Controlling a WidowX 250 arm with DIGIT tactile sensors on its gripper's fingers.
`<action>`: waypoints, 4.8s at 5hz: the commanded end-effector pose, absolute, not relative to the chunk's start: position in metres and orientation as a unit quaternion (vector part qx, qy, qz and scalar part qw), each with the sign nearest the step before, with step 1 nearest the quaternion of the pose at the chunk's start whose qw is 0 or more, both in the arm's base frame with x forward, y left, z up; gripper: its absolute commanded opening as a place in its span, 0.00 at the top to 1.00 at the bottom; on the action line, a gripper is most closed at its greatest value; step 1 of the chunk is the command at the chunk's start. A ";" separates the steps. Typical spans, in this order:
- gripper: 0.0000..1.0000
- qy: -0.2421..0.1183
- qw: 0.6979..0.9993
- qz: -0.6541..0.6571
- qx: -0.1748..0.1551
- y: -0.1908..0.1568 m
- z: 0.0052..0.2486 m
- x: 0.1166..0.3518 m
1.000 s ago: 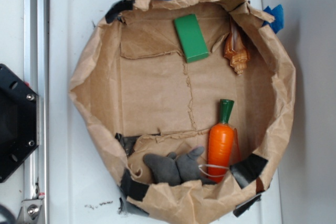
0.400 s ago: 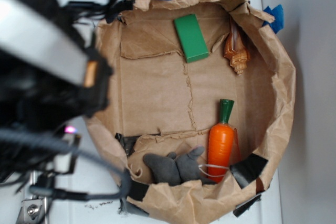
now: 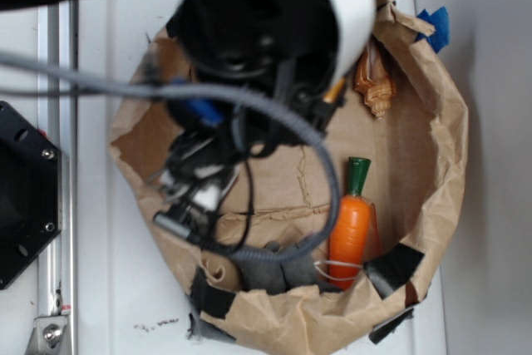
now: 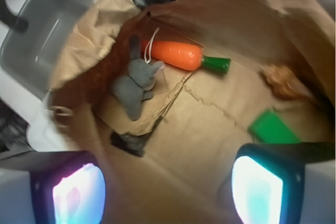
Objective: Grab the green block.
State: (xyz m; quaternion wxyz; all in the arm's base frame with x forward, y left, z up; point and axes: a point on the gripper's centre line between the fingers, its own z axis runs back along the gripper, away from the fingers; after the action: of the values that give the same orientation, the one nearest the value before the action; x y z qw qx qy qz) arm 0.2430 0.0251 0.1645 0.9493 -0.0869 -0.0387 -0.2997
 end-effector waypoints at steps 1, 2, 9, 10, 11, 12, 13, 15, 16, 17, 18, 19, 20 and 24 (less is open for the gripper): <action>0.00 -0.098 0.908 -0.406 0.030 0.033 0.136 0.260; 0.00 -0.109 0.896 -0.430 0.026 0.037 0.112 0.260; 0.00 -0.034 0.884 -0.465 0.016 0.090 0.060 0.293; 0.00 -0.022 0.881 -0.471 0.021 0.087 0.057 0.293; 0.00 -0.001 0.880 -0.474 0.024 0.084 0.049 0.297; 0.00 0.016 0.879 -0.476 0.027 0.079 0.040 0.300; 0.00 0.023 0.876 -0.482 0.026 0.075 0.033 0.300; 1.00 0.008 0.878 -0.478 0.024 0.075 0.037 0.299; 1.00 -0.005 0.881 -0.472 0.024 0.076 0.046 0.300; 1.00 -0.043 0.878 -0.475 0.050 0.058 0.075 0.297; 1.00 -0.092 0.901 -0.420 0.050 0.013 0.126 0.289; 1.00 -0.084 0.947 -0.304 0.053 -0.003 0.154 0.291; 1.00 -0.072 0.980 -0.181 0.030 -0.004 0.167 0.297; 1.00 -0.103 0.994 -0.028 0.018 -0.010 0.175 0.244</action>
State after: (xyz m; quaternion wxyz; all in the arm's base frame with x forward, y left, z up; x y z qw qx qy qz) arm 0.2289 -0.0059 0.1639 0.9956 0.0184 -0.0863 -0.0313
